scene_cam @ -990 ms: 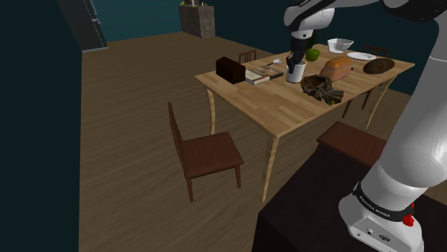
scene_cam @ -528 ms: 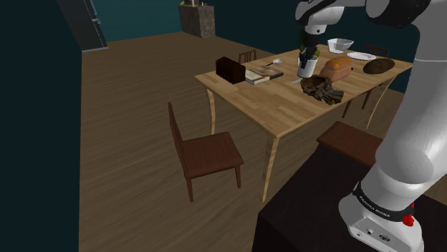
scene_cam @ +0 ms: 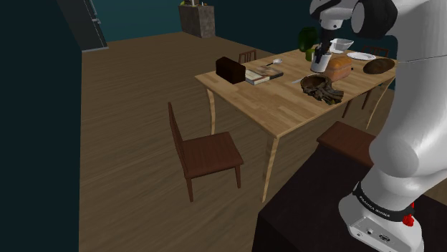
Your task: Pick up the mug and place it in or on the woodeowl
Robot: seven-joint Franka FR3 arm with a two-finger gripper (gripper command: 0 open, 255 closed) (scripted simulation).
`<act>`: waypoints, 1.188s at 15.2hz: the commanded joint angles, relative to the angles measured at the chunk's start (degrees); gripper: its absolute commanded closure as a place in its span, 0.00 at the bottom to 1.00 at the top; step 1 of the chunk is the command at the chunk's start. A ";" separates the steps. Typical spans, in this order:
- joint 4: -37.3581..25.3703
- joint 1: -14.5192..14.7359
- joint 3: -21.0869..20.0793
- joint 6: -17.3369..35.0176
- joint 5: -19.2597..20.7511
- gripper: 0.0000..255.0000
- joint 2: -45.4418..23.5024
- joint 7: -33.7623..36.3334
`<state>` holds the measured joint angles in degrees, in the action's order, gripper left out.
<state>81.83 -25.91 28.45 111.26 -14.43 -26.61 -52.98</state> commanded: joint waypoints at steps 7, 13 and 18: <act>-15.35 -9.17 -0.89 -5.25 -4.39 1.00 -10.77 -5.55; -11.16 -8.54 -1.12 -0.90 -4.78 1.00 -11.11 -6.18; -8.37 -8.25 -1.42 2.46 -5.27 1.00 -11.81 -6.71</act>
<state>72.81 -34.18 27.09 112.90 -19.58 -38.27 -59.50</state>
